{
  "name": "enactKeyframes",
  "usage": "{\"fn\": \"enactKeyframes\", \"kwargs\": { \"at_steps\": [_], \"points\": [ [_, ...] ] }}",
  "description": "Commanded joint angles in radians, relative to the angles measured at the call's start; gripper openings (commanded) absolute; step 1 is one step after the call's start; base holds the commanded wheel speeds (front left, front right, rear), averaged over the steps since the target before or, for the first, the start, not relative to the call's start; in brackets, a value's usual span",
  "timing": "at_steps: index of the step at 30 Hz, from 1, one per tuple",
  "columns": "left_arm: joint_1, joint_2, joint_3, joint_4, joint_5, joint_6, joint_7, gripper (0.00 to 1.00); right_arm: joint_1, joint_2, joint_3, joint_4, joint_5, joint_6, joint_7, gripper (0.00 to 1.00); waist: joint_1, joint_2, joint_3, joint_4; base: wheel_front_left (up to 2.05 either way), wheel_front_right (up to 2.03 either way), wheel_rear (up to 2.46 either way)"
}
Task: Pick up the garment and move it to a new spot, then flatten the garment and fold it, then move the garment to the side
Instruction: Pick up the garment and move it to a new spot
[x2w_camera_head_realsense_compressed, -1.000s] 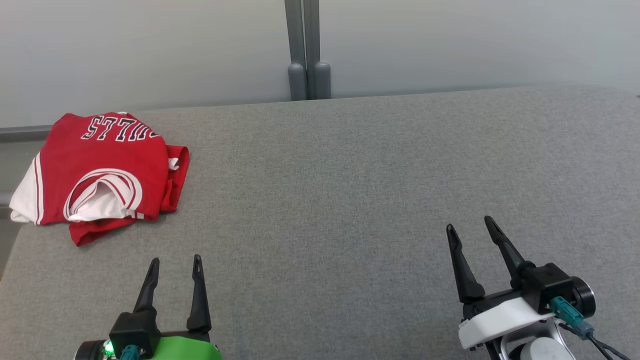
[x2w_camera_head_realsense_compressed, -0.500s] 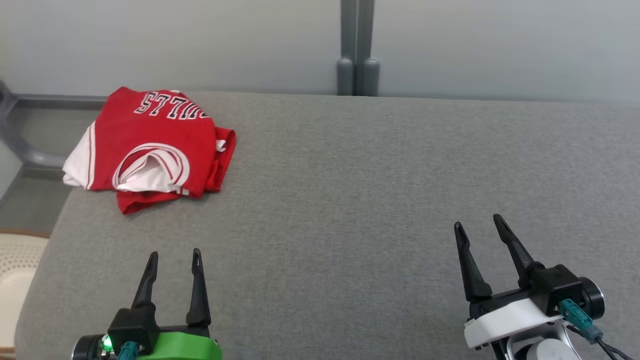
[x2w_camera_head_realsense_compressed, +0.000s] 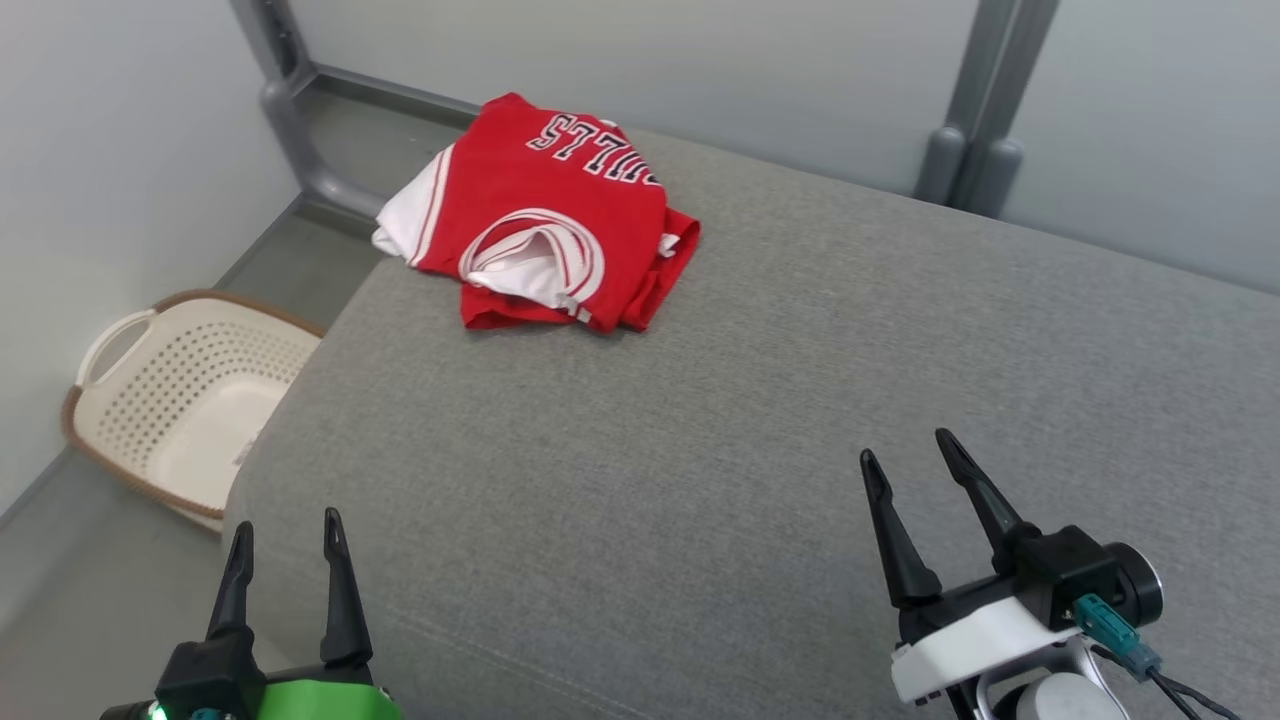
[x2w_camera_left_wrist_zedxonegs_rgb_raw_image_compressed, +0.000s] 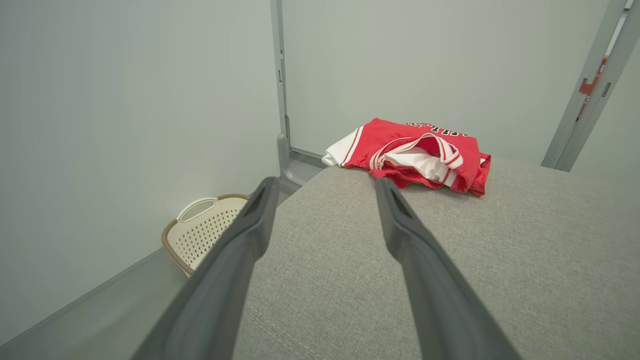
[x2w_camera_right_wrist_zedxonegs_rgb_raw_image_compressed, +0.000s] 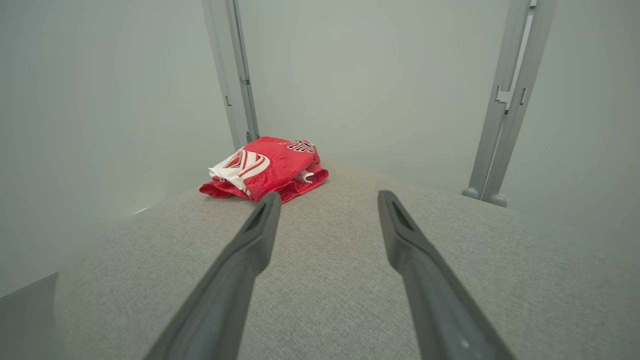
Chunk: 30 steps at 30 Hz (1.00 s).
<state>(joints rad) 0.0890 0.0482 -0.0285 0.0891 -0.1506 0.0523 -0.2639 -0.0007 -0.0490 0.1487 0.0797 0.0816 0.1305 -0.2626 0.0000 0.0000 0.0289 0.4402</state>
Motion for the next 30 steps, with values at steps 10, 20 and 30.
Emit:
{"fn": "enactKeyframes", "kwargs": {
  "at_steps": [10, 20, 30],
  "points": [
    [0.040, 0.004, 0.020, -0.033, -0.016, 0.012, -0.001, 1.00, -0.035, -0.004, 0.018, 0.016, -0.003, 0.000, -0.004, 1.00, 0.0000, 0.0000, 0.031, 0.097, 0.00, 0.00, 0.00],
    [-0.092, 0.019, 0.057, 0.008, 0.033, -0.046, -0.001, 1.00, -0.037, -0.004, -0.033, -0.018, -0.037, 0.000, -0.004, 1.00, 0.0000, 0.0000, 0.101, 0.038, 0.00, 0.00, 0.00],
    [-0.433, 0.122, 0.019, 0.193, 0.100, -0.127, -0.001, 1.00, -0.130, -0.004, -0.039, -0.042, -0.093, 0.000, -0.004, 1.00, 0.0000, 0.0000, 0.261, -0.083, 0.00, 0.00, 0.00]
  ]
}}
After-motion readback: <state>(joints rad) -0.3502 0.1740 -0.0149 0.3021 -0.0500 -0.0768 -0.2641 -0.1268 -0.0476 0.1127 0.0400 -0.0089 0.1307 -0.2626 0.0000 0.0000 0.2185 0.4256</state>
